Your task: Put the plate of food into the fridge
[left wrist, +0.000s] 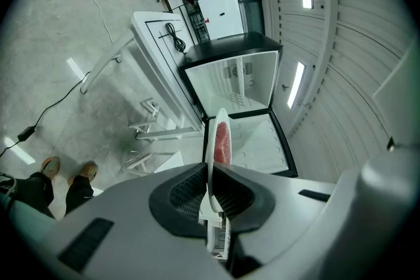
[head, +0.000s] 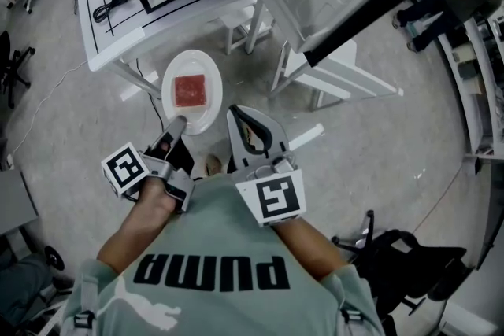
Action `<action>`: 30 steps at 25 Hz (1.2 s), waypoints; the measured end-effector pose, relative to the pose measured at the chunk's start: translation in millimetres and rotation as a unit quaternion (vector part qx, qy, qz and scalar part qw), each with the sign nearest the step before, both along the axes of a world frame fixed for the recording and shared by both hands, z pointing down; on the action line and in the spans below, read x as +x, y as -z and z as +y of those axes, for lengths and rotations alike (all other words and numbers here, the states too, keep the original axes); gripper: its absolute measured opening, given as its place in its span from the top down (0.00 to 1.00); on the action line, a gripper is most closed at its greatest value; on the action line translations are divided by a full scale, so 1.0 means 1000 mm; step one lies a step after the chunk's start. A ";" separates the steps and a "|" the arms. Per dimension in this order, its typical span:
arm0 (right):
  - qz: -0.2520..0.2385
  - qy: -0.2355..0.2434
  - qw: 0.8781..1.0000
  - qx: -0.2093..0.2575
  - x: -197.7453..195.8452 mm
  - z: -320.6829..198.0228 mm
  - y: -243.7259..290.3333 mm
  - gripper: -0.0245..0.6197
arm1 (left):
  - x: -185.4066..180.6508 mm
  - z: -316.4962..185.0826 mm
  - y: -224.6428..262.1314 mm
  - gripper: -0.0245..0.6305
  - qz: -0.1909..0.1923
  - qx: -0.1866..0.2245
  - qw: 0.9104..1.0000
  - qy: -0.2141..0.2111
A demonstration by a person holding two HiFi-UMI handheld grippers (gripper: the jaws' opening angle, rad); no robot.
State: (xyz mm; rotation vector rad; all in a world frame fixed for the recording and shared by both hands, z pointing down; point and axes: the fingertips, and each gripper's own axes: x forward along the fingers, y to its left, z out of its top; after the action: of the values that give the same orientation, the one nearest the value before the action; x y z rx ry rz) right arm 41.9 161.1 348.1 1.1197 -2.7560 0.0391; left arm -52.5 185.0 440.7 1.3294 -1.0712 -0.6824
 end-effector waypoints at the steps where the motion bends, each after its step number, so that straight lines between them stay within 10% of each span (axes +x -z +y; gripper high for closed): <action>1: -0.001 0.004 1.000 -0.001 -0.001 -0.006 -0.001 0.95 | -0.001 -0.005 0.000 0.93 0.000 -0.001 1.000 0.004; 30: -0.010 0.094 0.995 -0.015 0.003 -0.190 -0.006 0.95 | 0.010 -0.171 0.010 0.93 -0.007 -0.012 0.995 0.095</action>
State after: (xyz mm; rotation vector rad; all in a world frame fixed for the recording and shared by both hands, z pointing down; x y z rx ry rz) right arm 44.9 -28.8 353.8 0.8533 -2.8562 0.0677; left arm -42.6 14.3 430.3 1.2238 -1.2241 -0.7999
